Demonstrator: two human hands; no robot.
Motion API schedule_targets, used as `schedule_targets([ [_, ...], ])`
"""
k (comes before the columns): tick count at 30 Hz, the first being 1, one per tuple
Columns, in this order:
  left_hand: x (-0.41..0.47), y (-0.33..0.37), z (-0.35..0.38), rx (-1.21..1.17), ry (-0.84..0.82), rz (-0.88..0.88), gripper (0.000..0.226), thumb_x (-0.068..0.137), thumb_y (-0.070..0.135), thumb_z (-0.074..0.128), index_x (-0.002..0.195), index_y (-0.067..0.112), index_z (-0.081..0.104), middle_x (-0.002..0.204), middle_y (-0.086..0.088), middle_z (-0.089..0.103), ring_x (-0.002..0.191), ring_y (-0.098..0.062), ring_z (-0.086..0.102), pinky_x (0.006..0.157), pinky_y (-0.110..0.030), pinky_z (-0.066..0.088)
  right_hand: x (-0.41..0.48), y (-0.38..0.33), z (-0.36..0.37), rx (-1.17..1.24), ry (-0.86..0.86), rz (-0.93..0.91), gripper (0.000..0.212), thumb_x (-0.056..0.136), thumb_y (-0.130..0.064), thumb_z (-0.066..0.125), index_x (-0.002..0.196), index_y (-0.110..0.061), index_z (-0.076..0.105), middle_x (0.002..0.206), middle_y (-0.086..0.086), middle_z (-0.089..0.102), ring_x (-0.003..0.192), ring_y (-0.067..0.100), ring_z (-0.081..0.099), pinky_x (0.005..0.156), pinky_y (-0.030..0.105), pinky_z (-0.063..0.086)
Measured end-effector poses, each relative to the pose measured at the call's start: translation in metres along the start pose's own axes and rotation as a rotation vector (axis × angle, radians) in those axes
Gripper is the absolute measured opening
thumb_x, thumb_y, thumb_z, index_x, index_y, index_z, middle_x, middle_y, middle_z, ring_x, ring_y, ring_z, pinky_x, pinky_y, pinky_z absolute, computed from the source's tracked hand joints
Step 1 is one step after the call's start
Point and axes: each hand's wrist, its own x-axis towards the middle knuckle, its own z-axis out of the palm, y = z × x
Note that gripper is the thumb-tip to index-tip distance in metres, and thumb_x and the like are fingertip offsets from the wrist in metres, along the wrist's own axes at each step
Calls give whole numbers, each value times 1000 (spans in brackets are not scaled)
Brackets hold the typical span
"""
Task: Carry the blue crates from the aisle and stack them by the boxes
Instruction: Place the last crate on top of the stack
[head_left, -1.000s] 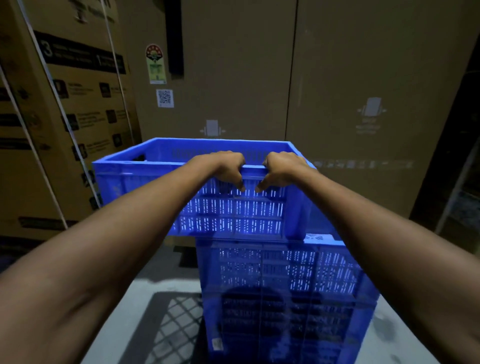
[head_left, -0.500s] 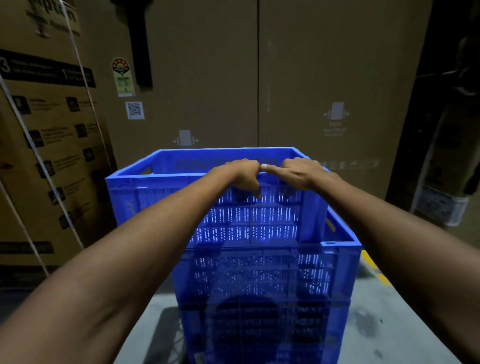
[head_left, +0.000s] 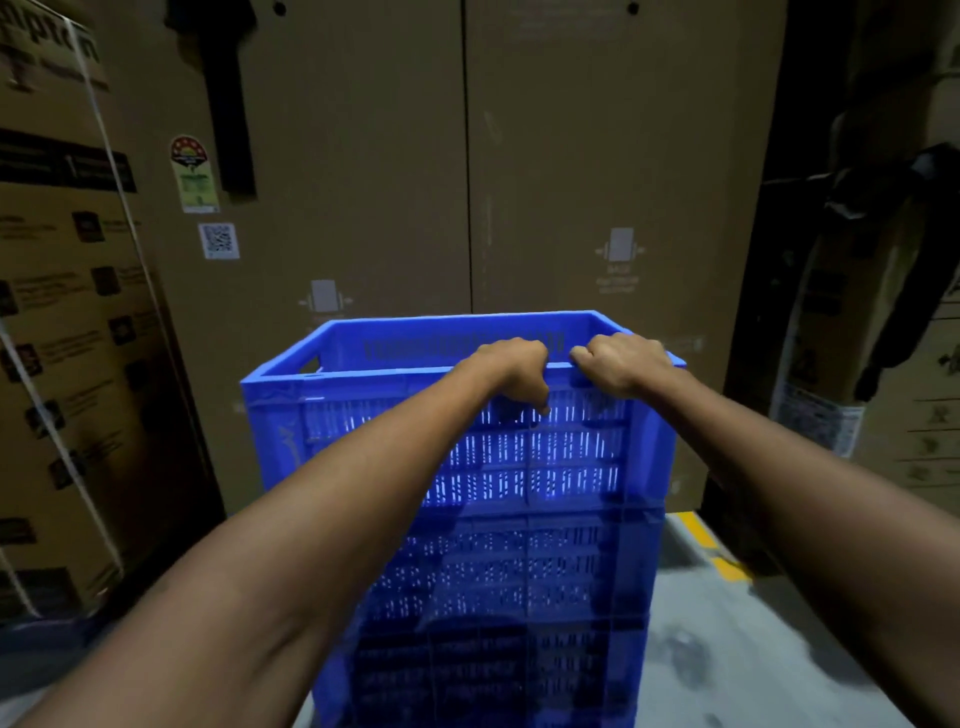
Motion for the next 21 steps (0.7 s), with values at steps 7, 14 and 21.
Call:
schedule_targets([
  [7,2,-1,2,-82,40,66,56,69,56,77,104,17,58,97,0,61,90,-24,58,73,-36,45,1,3,-2,10,-17,17,44,98,-44,24,99,-16,58,121,11,64,103,29,56,78,38,35],
  [14,-34,-83,-4,-321,-78,-77,94,83,84,21,145,18,46,153,-5,40,139,-26,39,114,-45,29,-3,-13,-17,25,-144,79,37,99,-30,36,123,-16,60,133,6,57,122,30,53,93,41,40],
  [21,-48,-153,10,-183,0,-238,96,81,85,14,150,21,35,157,-3,34,142,-27,34,114,-47,28,12,-51,-5,109,-159,14,73,96,-68,13,143,-25,49,151,2,46,135,30,44,100,47,34],
])
